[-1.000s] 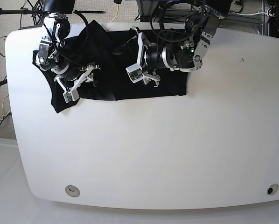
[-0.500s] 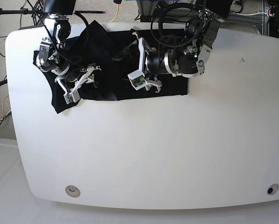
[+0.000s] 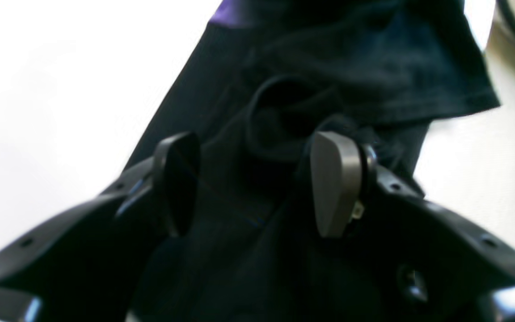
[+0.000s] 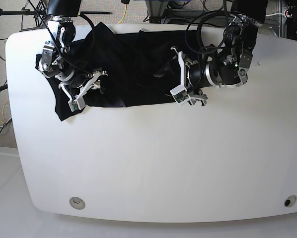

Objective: Fold the T-shirt properly
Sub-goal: 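Reposition the left gripper along the shirt edge and regrasp it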

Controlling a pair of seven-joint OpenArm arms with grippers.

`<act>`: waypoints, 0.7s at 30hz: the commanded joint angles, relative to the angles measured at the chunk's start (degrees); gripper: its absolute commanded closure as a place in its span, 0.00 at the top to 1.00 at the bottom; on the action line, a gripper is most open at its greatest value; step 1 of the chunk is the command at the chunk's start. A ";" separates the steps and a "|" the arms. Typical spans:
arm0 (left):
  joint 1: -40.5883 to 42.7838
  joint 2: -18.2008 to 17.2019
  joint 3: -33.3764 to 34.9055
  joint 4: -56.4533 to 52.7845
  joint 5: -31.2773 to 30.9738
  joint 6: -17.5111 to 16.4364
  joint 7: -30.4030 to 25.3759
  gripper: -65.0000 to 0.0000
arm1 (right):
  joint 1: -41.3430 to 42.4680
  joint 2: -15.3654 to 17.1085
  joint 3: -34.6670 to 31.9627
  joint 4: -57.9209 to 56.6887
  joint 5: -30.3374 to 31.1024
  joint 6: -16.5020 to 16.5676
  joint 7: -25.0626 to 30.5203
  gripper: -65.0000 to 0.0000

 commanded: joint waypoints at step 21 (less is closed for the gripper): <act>-0.01 -3.51 -7.31 0.90 -0.93 -0.28 -1.50 0.58 | -1.26 0.13 -0.33 -1.36 -3.05 -0.98 -5.97 0.56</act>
